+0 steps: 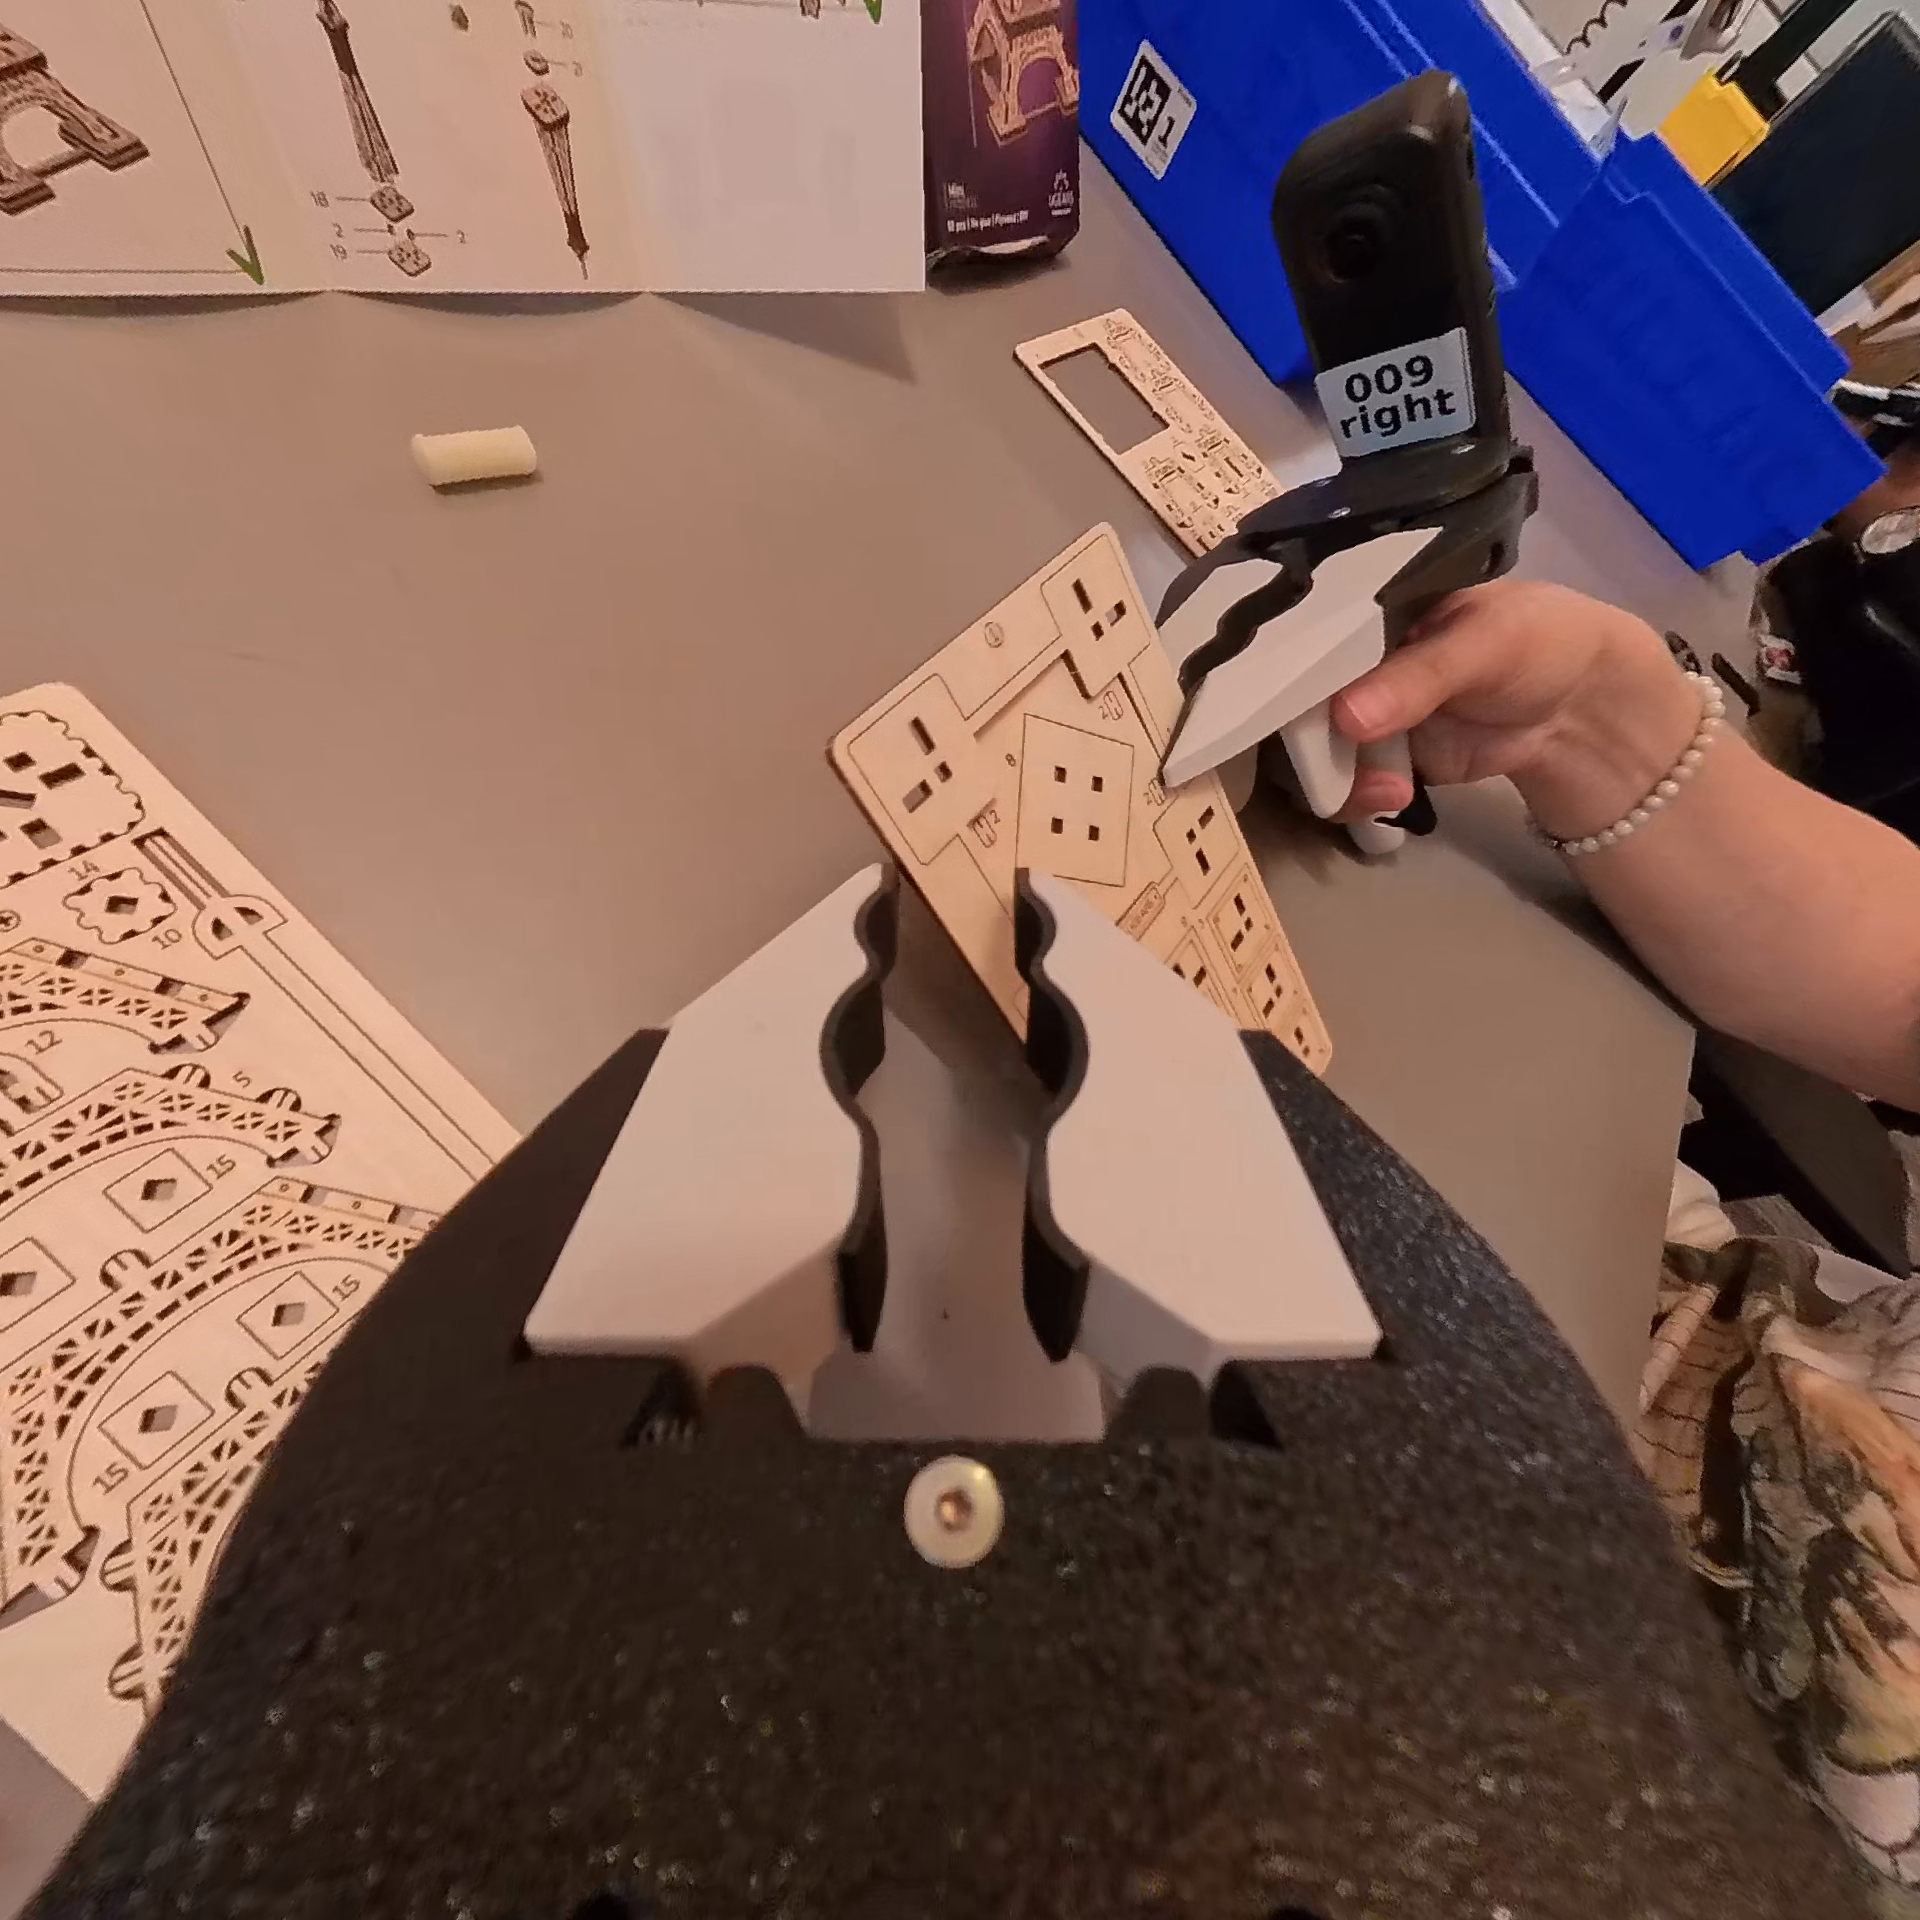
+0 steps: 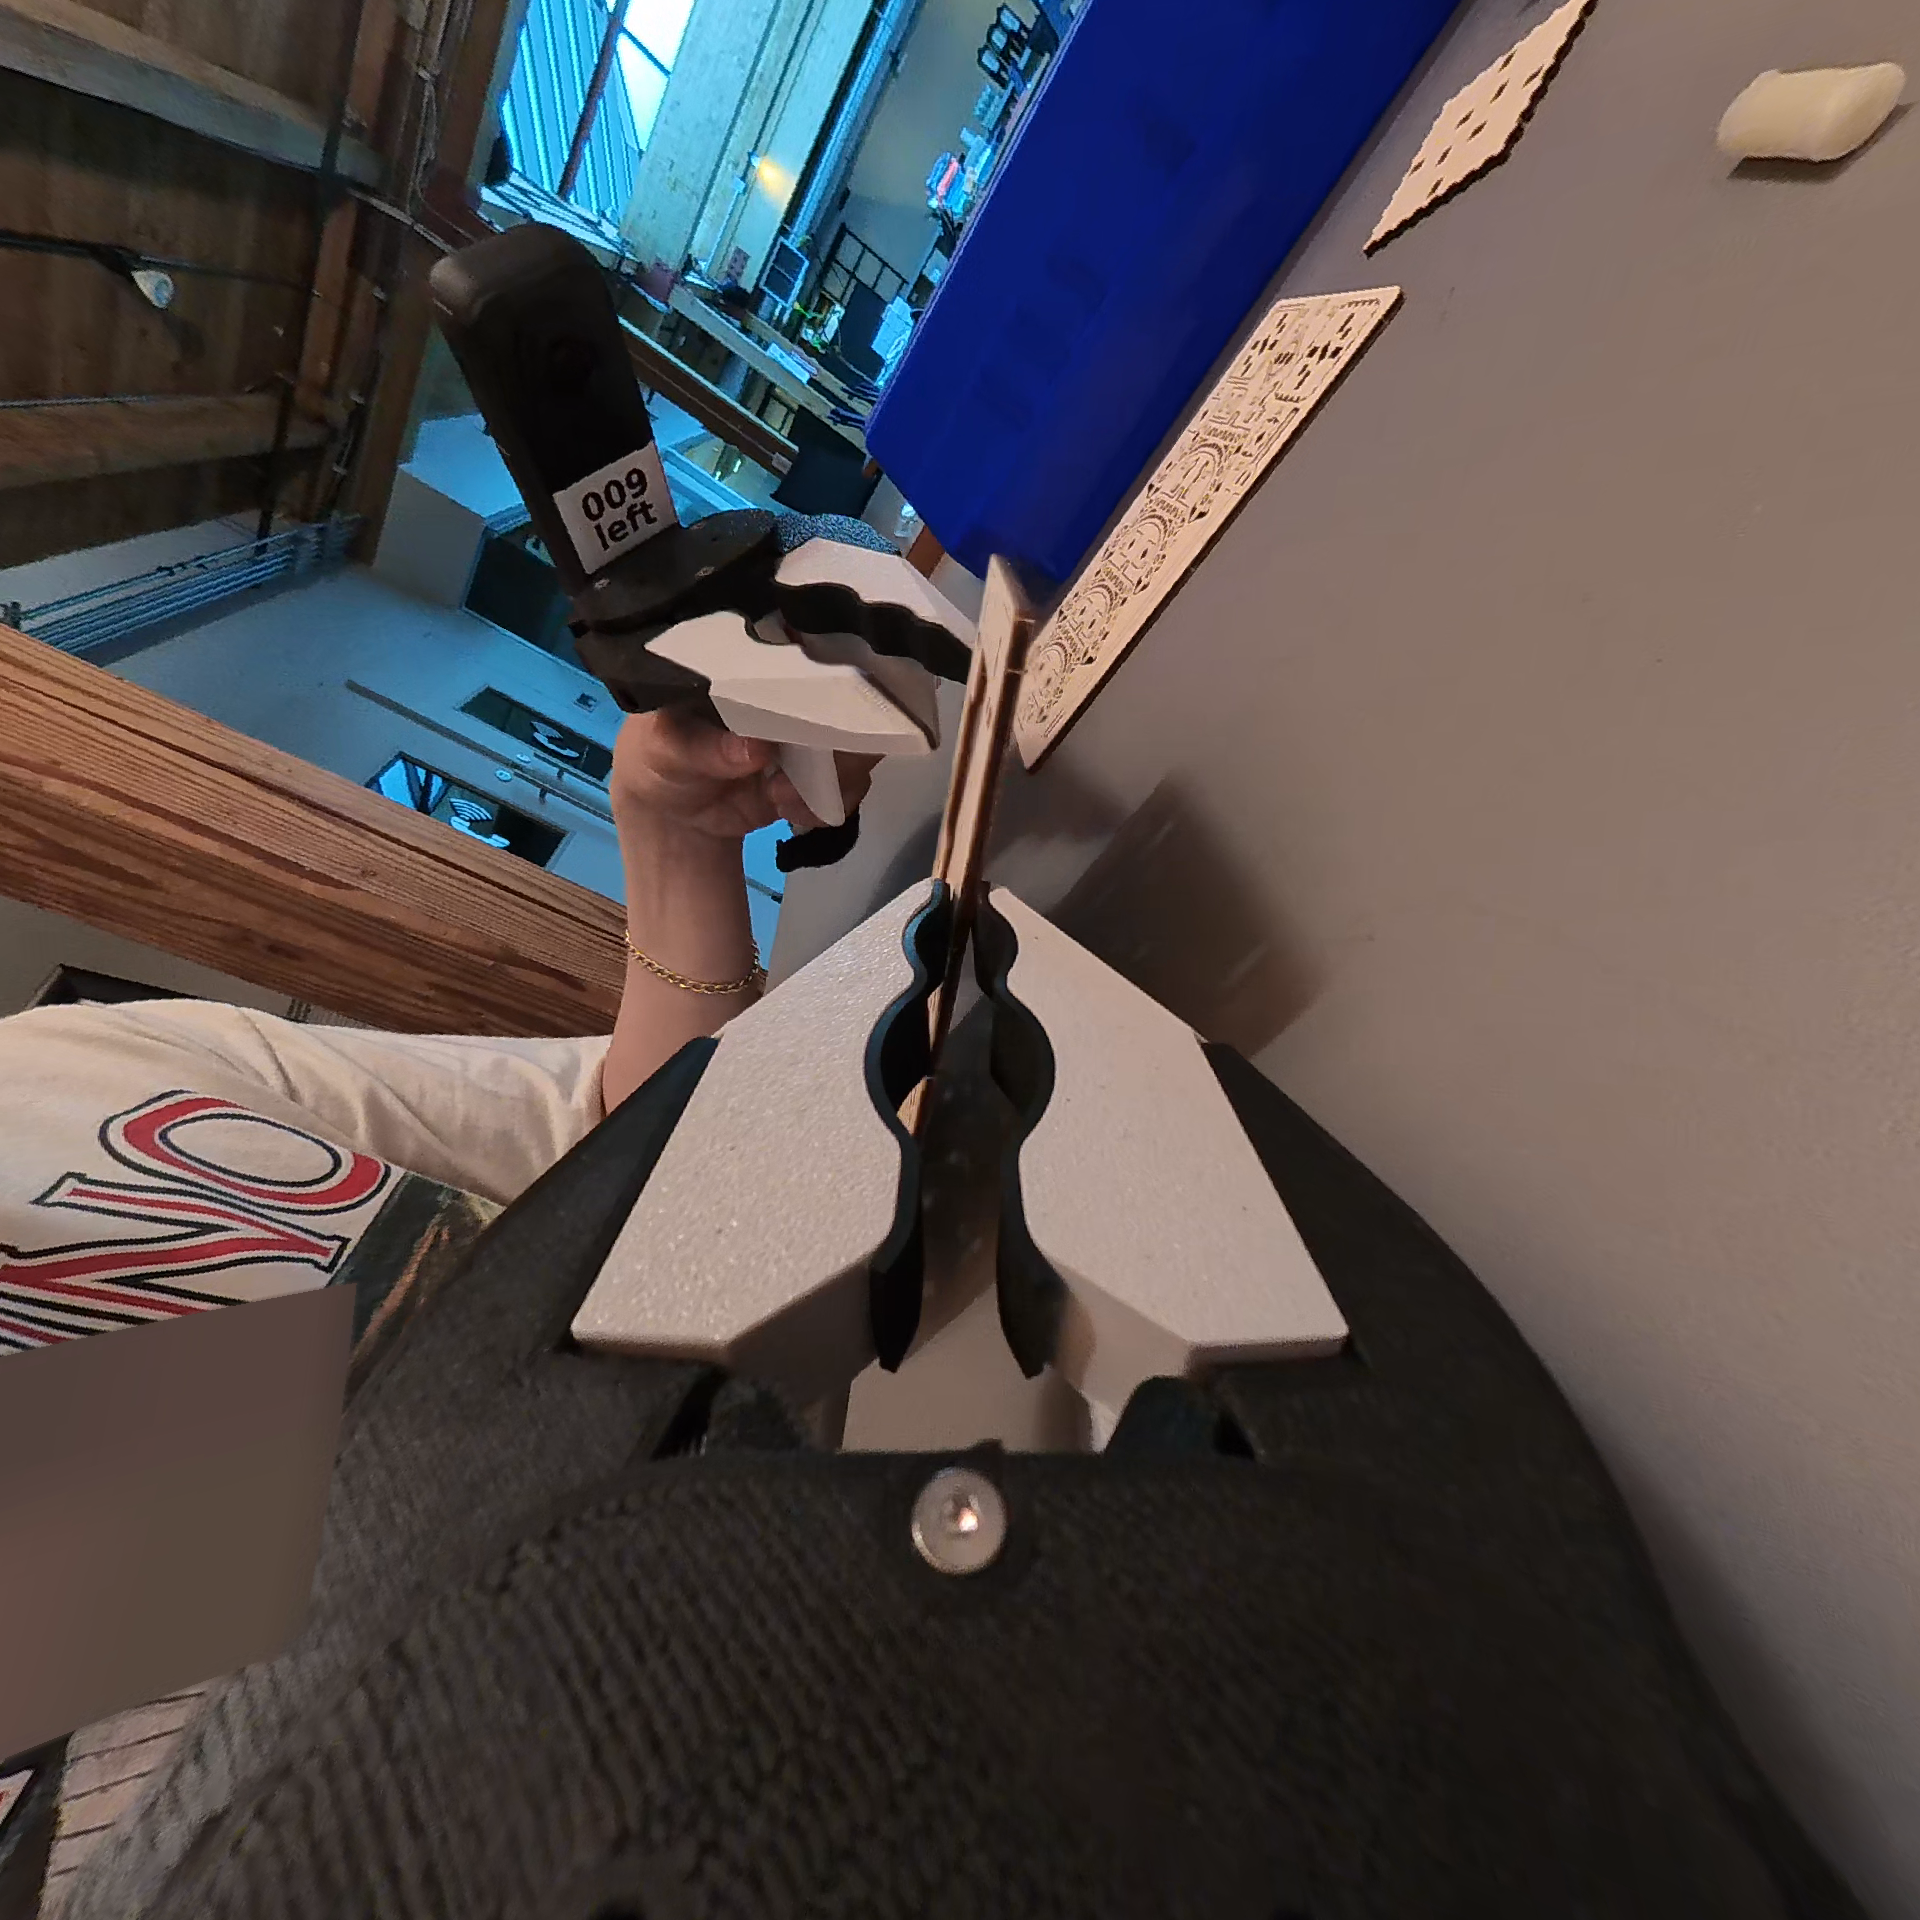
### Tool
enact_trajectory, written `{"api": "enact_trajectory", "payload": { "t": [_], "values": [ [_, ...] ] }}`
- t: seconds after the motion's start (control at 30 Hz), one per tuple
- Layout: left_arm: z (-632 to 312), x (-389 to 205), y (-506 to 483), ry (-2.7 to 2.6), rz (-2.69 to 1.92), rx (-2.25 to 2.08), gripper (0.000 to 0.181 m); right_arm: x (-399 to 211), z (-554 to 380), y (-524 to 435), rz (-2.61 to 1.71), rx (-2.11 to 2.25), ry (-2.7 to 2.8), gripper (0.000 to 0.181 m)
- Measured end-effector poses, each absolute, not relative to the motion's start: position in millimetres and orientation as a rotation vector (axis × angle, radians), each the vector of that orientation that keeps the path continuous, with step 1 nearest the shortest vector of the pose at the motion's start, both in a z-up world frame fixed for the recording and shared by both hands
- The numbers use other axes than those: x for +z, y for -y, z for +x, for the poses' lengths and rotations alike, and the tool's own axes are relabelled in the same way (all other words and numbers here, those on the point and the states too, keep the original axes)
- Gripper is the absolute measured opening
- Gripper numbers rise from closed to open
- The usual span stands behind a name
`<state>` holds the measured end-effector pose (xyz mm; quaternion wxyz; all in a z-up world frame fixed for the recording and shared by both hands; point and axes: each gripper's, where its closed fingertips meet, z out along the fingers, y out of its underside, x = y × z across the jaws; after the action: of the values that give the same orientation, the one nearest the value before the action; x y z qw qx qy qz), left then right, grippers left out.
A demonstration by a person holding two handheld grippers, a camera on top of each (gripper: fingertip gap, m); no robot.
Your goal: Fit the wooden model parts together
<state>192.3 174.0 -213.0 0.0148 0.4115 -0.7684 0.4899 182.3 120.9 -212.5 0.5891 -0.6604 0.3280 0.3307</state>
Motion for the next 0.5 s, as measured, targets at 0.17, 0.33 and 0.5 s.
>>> {"api": "enact_trajectory", "payload": {
  "t": [0.17, 0.33, 0.5],
  "values": [
    [193.2, -210.0, -176.2, 2.369, 1.283, 1.549, 0.010, -210.6, 181.6, -120.4, -1.528, 0.780, -0.754, 0.002],
    [192.7, -207.8, -176.1, 2.351, 1.273, 1.566, 0.008, -209.0, 180.9, -119.9, -1.520, 0.788, -0.744, 0.001],
    [191.6, -202.7, -175.3, 2.319, 1.253, 1.598, 0.007, -206.5, 180.0, -119.1, -1.507, 0.797, -0.731, 0.001]
  ]
}}
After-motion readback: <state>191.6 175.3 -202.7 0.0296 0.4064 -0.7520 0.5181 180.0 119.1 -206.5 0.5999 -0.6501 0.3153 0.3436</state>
